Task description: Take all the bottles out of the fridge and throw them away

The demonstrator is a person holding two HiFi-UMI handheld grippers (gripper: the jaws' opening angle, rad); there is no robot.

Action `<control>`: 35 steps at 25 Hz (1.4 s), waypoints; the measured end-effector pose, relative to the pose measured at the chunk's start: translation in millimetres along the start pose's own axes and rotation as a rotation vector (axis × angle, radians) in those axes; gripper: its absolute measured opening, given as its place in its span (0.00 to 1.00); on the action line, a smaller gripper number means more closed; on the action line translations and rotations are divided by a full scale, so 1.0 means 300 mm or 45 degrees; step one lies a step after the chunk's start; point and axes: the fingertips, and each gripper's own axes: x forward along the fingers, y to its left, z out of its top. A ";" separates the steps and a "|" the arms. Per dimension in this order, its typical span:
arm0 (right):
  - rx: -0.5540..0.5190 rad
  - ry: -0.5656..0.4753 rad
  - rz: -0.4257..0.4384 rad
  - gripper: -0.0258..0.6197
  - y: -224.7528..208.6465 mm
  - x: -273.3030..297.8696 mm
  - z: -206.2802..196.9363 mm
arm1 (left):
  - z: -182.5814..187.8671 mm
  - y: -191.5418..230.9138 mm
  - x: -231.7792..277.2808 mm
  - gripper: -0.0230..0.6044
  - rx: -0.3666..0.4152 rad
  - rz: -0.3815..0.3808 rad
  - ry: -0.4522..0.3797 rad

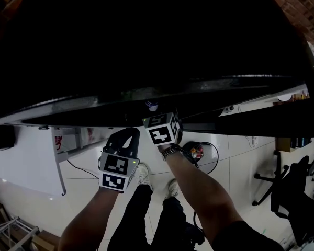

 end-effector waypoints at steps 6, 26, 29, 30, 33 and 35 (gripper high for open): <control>0.009 0.005 0.031 0.45 0.049 -0.082 -0.061 | -0.022 -0.045 -0.022 0.04 0.011 0.014 -0.002; 0.088 0.041 0.023 0.45 -0.058 -0.519 -0.487 | -0.141 -0.495 0.055 0.04 0.050 -0.045 0.038; 0.118 0.071 -0.003 0.45 -0.119 -0.584 -0.606 | -0.169 -0.605 0.099 0.04 0.067 -0.082 0.054; 0.129 0.082 -0.012 0.45 -0.142 -0.607 -0.647 | -0.176 -0.642 0.114 0.04 0.073 -0.093 0.060; 0.161 0.124 -0.037 0.45 -0.203 -0.669 -0.775 | -0.207 -0.749 0.157 0.04 0.087 -0.128 0.084; 0.183 0.163 -0.051 0.45 -0.233 -0.708 -0.869 | -0.243 -0.820 0.183 0.04 0.090 -0.156 0.110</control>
